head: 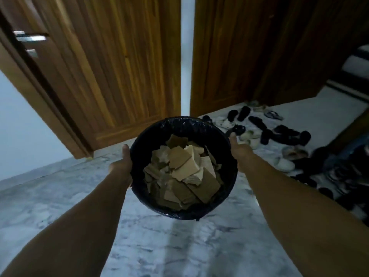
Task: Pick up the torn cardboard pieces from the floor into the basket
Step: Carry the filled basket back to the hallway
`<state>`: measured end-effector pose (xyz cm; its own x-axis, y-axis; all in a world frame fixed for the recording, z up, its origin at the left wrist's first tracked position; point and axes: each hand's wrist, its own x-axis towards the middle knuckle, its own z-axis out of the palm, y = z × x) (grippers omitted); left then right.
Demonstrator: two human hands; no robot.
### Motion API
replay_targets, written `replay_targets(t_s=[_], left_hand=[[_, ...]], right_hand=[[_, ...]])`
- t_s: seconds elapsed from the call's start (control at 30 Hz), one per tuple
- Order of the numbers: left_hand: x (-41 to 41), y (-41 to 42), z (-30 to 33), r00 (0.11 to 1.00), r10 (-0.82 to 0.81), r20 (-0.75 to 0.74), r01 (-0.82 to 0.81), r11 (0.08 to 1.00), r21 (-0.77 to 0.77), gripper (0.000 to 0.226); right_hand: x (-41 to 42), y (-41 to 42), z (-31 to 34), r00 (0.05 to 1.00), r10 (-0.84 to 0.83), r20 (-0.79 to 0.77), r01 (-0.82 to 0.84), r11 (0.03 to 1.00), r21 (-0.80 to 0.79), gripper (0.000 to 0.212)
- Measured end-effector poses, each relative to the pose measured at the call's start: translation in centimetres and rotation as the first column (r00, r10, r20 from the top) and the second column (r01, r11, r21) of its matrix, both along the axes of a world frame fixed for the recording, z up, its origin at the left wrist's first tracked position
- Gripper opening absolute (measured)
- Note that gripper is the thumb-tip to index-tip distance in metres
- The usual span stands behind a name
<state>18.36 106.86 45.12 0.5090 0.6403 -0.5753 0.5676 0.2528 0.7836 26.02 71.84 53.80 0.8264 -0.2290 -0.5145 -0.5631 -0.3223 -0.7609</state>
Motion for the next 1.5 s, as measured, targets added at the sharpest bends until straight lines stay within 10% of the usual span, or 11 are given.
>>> replay_targets(t_s=[0.17,0.5,0.87,1.07,1.33,1.5], left_hand=[[4.0,-12.0,4.8,0.99,-0.144,0.009,0.143,0.987,0.074,0.107],[13.8,-27.0,2.7,0.91,-0.412,-0.041,0.412,0.911,-0.008,0.106],[19.0,-44.4,-0.1,0.515,-0.849,-0.119,0.848,0.525,-0.077,0.096],[16.2,-57.5,-1.4,0.327,-0.933,-0.149,0.921,0.35,-0.171,0.043],[10.4,-72.2,-4.0,0.251,-0.948,-0.197,0.935,0.29,-0.204,0.005],[7.9,-79.8,-7.5,0.163,-0.953,-0.254,0.956,0.216,-0.198,0.02]], right_hand=[[0.4,-9.9,-1.2,0.985,-0.168,0.036,0.169,0.984,-0.049,0.072],[0.5,-24.1,-3.8,0.88,-0.474,-0.031,0.475,0.879,0.036,0.089],[-4.8,-38.4,-6.3,0.648,-0.737,-0.194,0.761,0.614,0.209,0.041],[-11.0,-49.8,-7.8,0.63,-0.723,-0.284,0.774,0.613,0.157,0.042],[-19.4,-63.6,-10.8,0.595,-0.751,-0.286,0.791,0.61,0.042,0.023],[-23.7,-70.2,-13.6,0.551,-0.791,-0.266,0.806,0.587,-0.074,0.012]])
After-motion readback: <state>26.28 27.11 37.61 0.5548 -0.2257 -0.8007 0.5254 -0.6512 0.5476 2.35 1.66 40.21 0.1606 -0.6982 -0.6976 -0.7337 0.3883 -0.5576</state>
